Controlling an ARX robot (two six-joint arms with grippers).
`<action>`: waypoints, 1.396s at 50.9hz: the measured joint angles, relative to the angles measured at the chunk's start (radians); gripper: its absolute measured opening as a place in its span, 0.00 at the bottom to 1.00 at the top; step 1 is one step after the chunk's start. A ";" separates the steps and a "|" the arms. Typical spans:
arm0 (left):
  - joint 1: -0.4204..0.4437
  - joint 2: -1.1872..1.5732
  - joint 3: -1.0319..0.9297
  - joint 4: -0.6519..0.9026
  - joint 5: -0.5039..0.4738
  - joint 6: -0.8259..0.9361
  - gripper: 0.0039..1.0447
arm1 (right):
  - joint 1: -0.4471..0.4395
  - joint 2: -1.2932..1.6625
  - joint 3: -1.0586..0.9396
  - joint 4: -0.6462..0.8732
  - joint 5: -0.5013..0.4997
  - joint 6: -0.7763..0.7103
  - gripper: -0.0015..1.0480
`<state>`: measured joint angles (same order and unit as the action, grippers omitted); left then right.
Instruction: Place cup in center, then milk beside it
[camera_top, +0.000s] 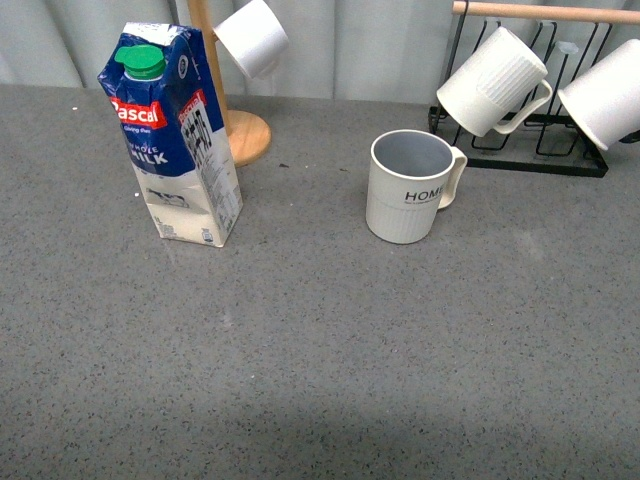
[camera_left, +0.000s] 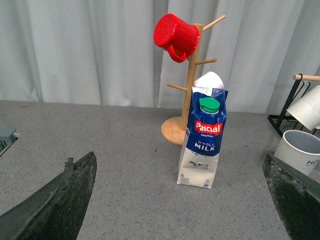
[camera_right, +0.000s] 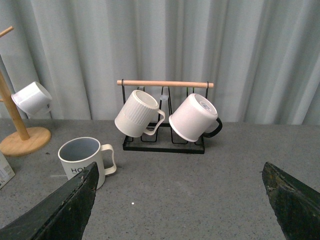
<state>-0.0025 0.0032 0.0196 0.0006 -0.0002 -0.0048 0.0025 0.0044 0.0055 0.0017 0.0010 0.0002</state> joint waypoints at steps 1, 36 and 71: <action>0.000 0.000 0.000 0.000 0.000 0.000 0.94 | 0.000 0.000 0.000 0.000 0.000 0.000 0.91; 0.000 0.000 0.000 0.000 0.000 0.000 0.94 | 0.000 0.000 0.000 0.000 0.000 0.000 0.91; -0.017 0.017 0.011 -0.042 -0.064 -0.016 0.94 | 0.000 0.000 0.000 0.000 0.000 0.000 0.91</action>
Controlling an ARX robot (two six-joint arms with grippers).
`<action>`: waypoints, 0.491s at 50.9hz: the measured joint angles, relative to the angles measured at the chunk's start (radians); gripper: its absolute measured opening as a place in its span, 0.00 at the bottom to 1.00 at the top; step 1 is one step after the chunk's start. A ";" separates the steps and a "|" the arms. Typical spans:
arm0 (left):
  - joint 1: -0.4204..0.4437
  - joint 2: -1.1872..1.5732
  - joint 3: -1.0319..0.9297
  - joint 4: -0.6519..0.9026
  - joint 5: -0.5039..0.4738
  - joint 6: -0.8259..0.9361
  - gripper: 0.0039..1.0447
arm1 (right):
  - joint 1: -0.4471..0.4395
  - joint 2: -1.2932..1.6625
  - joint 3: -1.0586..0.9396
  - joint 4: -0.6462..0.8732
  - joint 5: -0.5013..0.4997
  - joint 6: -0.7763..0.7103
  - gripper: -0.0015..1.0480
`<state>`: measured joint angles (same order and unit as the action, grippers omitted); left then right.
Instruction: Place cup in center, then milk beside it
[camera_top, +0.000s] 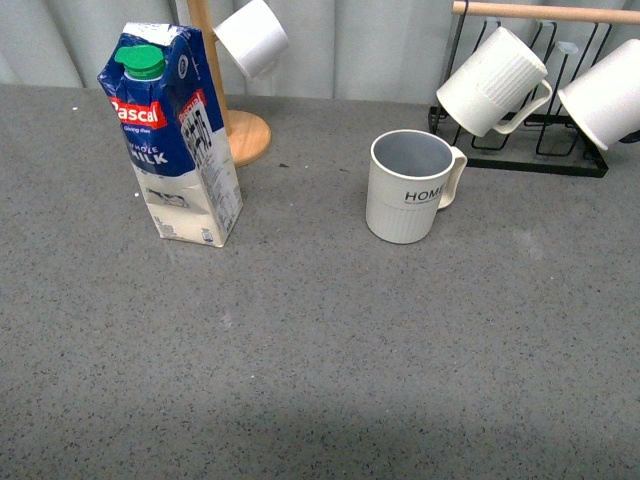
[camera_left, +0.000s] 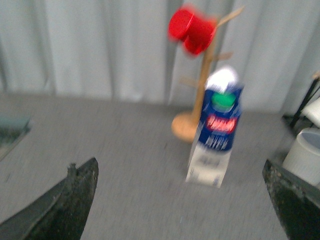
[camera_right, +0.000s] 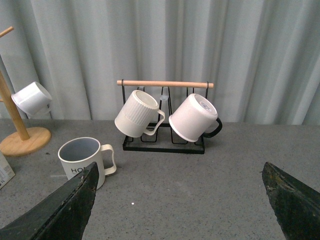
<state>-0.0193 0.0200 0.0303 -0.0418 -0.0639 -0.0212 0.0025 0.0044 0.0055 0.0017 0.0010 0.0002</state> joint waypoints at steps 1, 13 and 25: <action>-0.007 0.031 0.014 -0.047 -0.047 -0.017 0.94 | 0.000 0.000 0.000 0.000 0.000 0.000 0.91; -0.033 0.391 0.029 0.219 -0.029 -0.065 0.94 | 0.000 -0.001 0.000 0.000 0.000 0.000 0.91; -0.053 1.043 0.171 0.622 0.065 -0.075 0.94 | 0.000 -0.001 0.000 0.000 0.000 0.000 0.91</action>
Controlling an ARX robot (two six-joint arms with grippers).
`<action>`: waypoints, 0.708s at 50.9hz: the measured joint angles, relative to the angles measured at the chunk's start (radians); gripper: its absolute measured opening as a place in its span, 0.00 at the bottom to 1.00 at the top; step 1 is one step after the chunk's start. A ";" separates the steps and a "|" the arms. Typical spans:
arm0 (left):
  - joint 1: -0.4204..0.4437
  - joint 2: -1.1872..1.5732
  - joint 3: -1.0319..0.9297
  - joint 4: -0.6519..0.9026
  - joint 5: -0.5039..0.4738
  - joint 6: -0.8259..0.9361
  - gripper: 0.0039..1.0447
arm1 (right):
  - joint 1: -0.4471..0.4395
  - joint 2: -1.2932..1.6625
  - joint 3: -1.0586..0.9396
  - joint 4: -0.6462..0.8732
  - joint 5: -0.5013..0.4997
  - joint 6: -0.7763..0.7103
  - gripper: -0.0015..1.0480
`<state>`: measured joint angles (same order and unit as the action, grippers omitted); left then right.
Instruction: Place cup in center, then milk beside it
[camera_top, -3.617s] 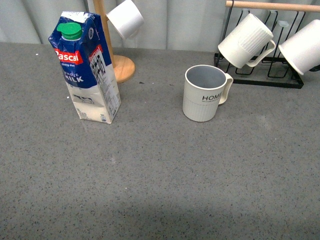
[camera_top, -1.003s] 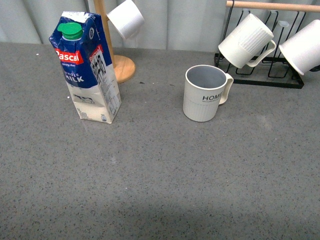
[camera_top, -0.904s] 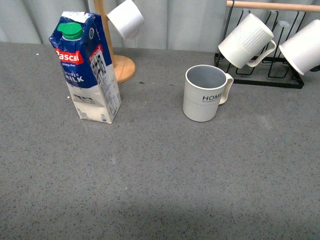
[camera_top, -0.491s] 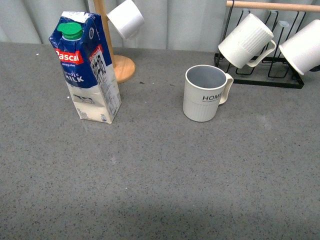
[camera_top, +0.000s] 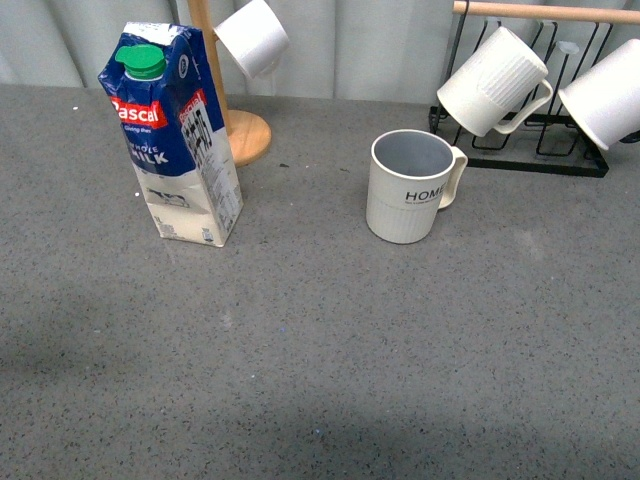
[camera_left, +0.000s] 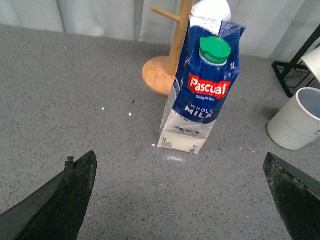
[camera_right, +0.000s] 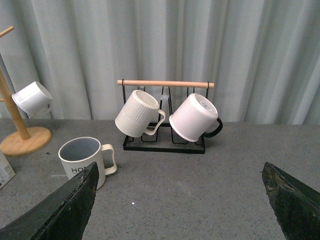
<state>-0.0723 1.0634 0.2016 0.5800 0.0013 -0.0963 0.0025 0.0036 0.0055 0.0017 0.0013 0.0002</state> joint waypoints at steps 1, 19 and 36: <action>-0.002 0.053 0.017 0.016 0.001 0.001 0.94 | 0.000 0.000 0.000 0.000 0.000 0.000 0.91; -0.035 0.401 0.127 0.142 0.021 0.018 0.94 | 0.000 0.000 0.000 0.000 0.000 0.000 0.91; -0.039 0.548 0.223 0.169 0.031 0.049 0.94 | 0.000 0.000 0.000 0.000 0.000 0.000 0.91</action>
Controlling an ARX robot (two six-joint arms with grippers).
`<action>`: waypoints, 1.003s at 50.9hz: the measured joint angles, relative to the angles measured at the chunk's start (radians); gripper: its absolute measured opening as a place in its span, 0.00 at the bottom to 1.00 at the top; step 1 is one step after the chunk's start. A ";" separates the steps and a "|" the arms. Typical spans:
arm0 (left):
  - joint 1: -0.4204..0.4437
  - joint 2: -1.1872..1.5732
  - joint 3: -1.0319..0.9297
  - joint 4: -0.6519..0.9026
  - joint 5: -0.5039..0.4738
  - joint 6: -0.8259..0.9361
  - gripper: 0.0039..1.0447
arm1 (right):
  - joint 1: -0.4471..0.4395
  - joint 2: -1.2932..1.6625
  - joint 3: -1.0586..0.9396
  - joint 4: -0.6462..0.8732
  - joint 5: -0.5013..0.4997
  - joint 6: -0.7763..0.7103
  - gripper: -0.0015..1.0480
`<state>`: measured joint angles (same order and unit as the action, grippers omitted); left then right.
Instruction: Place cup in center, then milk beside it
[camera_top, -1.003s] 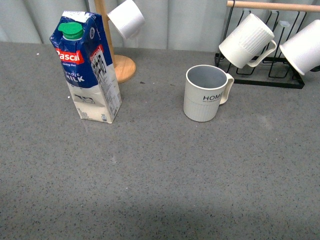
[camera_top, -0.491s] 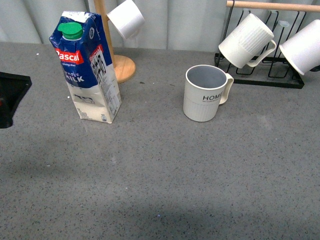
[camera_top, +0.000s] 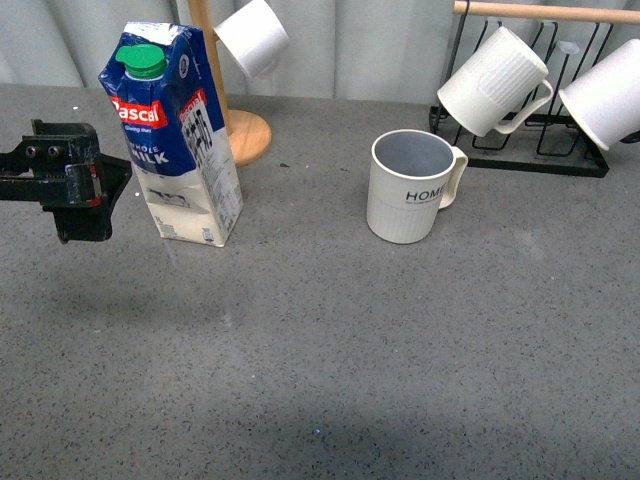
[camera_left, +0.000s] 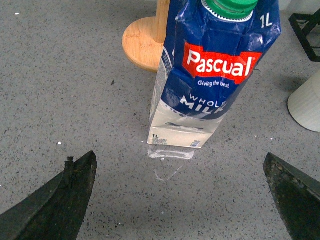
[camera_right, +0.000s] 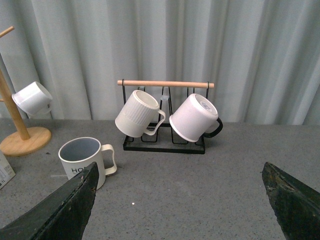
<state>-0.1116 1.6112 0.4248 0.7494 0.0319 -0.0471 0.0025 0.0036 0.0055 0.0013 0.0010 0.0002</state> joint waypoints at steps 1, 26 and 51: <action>0.000 0.007 0.006 0.005 -0.001 0.002 0.94 | 0.000 0.000 0.000 0.000 0.000 0.000 0.91; -0.039 0.101 0.075 0.044 0.020 0.038 0.94 | 0.000 0.000 0.000 0.000 0.000 0.000 0.91; -0.070 0.211 0.169 0.067 -0.014 0.047 0.94 | 0.000 0.000 0.000 0.000 0.000 0.000 0.91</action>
<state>-0.1818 1.8225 0.5934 0.8165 0.0174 0.0002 0.0025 0.0036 0.0055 0.0017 0.0013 0.0006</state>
